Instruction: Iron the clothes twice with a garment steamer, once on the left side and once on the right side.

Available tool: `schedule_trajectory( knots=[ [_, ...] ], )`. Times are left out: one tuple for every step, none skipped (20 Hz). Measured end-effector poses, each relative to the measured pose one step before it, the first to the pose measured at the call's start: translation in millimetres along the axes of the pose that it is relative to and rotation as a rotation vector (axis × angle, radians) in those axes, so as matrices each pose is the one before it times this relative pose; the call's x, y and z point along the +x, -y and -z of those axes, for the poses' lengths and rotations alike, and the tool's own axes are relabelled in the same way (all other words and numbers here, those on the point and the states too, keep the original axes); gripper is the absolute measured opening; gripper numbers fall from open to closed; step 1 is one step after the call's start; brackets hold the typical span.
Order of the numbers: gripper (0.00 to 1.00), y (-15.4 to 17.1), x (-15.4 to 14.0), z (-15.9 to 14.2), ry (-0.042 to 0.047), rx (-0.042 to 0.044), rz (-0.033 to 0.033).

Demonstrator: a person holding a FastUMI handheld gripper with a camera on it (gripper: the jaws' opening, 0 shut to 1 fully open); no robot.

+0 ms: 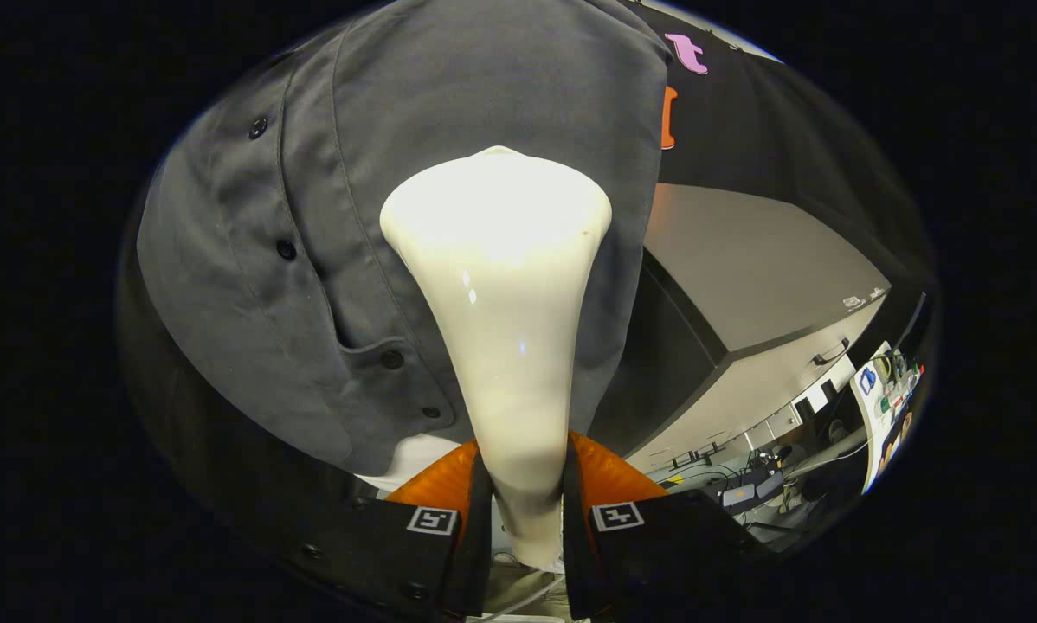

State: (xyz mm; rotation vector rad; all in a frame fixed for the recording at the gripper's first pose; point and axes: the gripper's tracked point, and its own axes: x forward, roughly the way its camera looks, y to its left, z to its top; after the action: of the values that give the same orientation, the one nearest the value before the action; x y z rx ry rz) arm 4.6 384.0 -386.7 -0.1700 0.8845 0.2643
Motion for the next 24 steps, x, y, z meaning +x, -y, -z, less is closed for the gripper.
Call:
schedule_trajectory(
  knots=[
    [0.43, 0.86, 2.06, 2.93, -0.00691, 0.00079, 0.00093],
    [0.43, 0.75, 1.79, 4.34, -0.00654, -0.00006, 0.00054],
    [0.43, -0.73, 1.02, 2.92, -0.00625, -0.00082, 0.00037],
    [0.43, 1.14, 2.51, 4.66, -0.00695, -0.00077, 0.00024],
    [0.43, 0.78, 2.73, 2.84, -0.00814, -0.00093, 0.00079],
    [0.43, 0.66, 3.20, 3.94, -0.00739, 0.00001, 0.00099],
    [0.43, 1.34, 2.60, 3.95, -0.00831, -0.00003, 0.00041],
    [0.43, 0.65, 2.92, 4.47, -0.00781, 0.00031, 0.00038],
    [0.43, 0.41, 1.70, 4.26, -0.00816, -0.00004, 0.00073],
    [0.43, 0.92, 1.84, 4.73, -0.00979, -0.00121, 0.00080],
    [0.43, 2.59, 2.08, 3.41, -0.01074, -0.00127, 0.00136],
    [0.43, -0.81, 3.16, 1.94, -0.00798, -0.00079, 0.00019],
    [0.43, -0.19, 1.74, 2.26, -0.00713, -0.00256, -0.00150],
    [0.43, -0.02, 2.07, 3.40, -0.00663, -0.00194, -0.00275],
    [0.43, -0.06, 1.94, 3.95, -0.00875, -0.00205, -0.00397],
    [0.43, -0.17, 2.20, 3.43, -0.00909, -0.00212, -0.00447],
    [0.43, 0.81, 2.64, 3.82, -0.00896, -0.00243, -0.00353],
    [0.43, 0.56, 1.94, 4.62, -0.00866, -0.00352, -0.00418],
    [0.43, 0.59, 1.76, 4.41, -0.01018, -0.00549, -0.00569],
    [0.43, 1.16, 3.34, 4.57, -0.01000, -0.00244, -0.00478],
    [0.43, 2.84, 3.58, 6.38, -0.01021, -0.00222, -0.00478],
    [0.43, 2.64, 4.83, 5.92, -0.00982, -0.00288, -0.00490],
    [0.43, 1.40, 1.63, 5.81, -0.01094, -0.00390, -0.00589],
    [0.43, -1.18, 0.92, 6.42, -0.01294, -0.00274, -0.00580]
  ],
)
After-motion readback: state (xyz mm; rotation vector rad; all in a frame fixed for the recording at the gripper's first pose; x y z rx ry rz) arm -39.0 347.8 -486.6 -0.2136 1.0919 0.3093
